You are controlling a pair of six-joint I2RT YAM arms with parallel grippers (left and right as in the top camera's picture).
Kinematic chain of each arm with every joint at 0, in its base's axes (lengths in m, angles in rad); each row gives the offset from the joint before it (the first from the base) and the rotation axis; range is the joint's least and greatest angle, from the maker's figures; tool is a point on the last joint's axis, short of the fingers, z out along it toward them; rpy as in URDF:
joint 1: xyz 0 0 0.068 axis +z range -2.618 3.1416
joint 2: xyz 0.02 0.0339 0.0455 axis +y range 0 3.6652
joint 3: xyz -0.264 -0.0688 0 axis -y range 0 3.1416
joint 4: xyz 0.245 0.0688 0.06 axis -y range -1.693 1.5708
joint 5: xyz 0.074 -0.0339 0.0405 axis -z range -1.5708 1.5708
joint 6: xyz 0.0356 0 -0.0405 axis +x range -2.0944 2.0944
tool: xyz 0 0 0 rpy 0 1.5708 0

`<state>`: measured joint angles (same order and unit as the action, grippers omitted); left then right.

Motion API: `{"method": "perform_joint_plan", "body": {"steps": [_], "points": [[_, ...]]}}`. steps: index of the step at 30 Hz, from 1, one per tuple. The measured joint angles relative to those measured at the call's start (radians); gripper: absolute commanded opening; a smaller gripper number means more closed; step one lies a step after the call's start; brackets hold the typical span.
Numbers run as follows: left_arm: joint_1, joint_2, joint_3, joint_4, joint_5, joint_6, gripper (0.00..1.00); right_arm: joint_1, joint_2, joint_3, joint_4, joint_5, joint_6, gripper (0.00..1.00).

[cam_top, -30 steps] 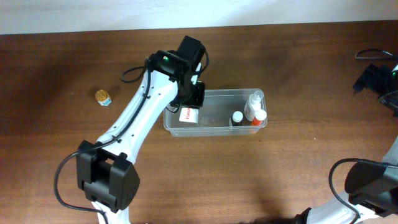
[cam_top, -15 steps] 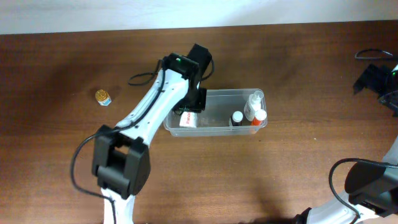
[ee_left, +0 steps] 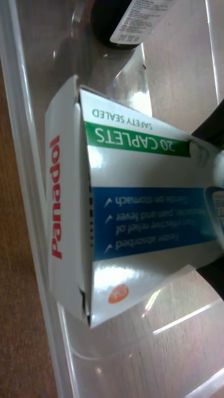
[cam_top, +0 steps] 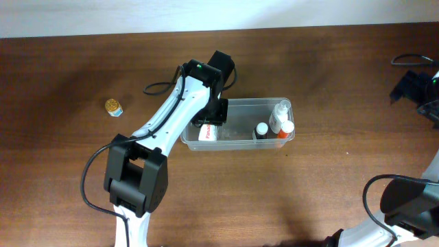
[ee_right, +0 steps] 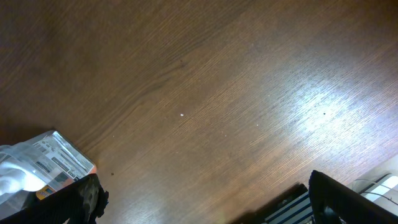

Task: Pack container
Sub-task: 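Lower the Panadol box into the container's left end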

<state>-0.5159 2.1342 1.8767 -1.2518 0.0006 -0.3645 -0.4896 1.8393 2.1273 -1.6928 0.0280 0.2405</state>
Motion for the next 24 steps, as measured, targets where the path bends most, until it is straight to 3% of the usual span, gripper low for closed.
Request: {"method": "perform_joint_plan", "body": {"steps": [24], "points": [[0.000, 0.000, 0.007, -0.042, 0.044, -0.007, 0.35, 0.000, 0.000, 0.000, 0.000, 0.000, 0.000, 0.98]]}}
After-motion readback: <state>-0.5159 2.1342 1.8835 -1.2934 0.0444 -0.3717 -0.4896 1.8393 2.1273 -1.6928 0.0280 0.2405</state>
